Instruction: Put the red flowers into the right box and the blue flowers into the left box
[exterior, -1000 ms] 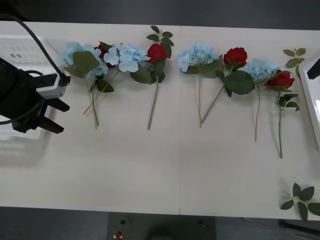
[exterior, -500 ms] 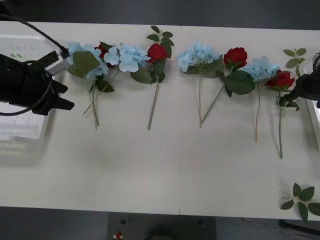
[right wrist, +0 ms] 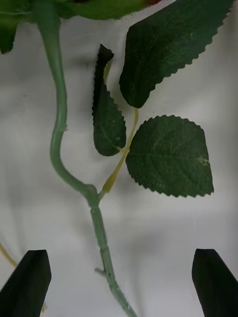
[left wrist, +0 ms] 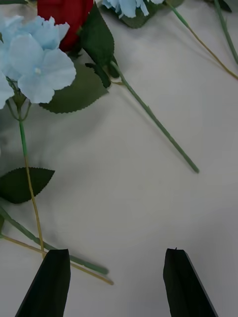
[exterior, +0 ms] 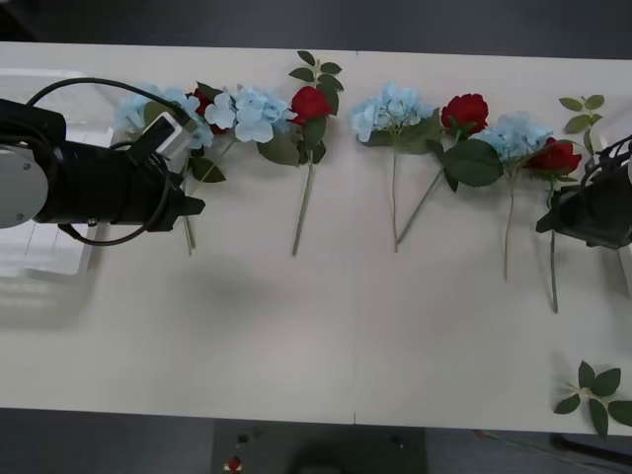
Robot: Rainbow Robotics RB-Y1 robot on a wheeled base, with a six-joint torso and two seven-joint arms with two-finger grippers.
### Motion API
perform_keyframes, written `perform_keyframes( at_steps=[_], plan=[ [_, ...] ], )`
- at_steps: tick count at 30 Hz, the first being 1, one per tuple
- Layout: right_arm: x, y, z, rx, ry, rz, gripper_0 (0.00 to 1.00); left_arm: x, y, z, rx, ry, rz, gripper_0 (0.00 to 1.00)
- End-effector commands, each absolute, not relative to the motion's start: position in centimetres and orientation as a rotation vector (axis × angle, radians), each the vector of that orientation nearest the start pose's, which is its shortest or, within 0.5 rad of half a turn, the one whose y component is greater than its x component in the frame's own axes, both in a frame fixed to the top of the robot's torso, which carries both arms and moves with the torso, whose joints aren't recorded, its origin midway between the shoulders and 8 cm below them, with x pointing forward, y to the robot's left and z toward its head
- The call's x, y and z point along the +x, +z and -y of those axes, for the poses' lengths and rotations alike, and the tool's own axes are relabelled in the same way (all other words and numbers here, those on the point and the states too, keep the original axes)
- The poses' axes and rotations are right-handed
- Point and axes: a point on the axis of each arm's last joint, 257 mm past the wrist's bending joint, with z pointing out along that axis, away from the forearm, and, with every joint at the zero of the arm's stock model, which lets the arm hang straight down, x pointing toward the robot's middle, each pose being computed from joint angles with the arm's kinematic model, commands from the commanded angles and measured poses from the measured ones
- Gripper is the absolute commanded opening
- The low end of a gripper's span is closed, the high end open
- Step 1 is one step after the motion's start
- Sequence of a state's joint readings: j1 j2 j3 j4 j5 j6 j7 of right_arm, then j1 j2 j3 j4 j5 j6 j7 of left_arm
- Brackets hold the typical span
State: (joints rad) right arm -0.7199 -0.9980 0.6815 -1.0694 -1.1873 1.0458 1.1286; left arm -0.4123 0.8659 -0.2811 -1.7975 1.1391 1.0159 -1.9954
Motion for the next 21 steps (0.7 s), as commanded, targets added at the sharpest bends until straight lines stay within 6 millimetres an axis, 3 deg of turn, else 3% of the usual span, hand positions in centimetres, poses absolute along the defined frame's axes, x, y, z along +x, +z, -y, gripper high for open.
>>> perform_keyframes(
  at_steps=[1,7,10,13,14,15,16,21],
  plan=[
    [53.7,-29.5,41.8,0.470,0.107,-2.652,0.83,52.5,-15.6,-19.4,0.951,-0.185,-2.011,0.54],
    [54.9,-30.6,41.6,0.466,0.104,-2.611,0.83,54.3,-14.0,-20.1,0.908,-0.110,-1.963,0.54],
    [55.5,-31.1,41.3,0.454,0.097,-2.593,0.75,54.9,-13.2,-20.2,0.882,-0.101,-1.940,0.53],
    [55.9,-31.5,41.3,0.395,0.040,-2.584,0.52,55.0,-12.8,-20.4,0.869,-0.107,-1.931,0.54],
    [56.0,-31.6,41.3,0.369,0.014,-2.584,0.25,55.2,-12.5,-20.5,0.862,-0.105,-1.922,0.54],
    [56.1,-31.6,41.4,0.353,-0.005,-2.583,0.07,55.3,-12.3,-20.5,0.859,-0.100,-1.915,0.54],
    [56.1,-31.7,41.5,0.322,-0.043,-2.585,0.00,55.5,-12.0,-20.6,0.848,-0.096,-1.904,0.54],
    [56.1,-31.7,41.5,0.290,-0.073,-2.587,0.00,56.6,-12.5,-22.3,0.804,-0.077,-1.930,0.54]
  ],
)
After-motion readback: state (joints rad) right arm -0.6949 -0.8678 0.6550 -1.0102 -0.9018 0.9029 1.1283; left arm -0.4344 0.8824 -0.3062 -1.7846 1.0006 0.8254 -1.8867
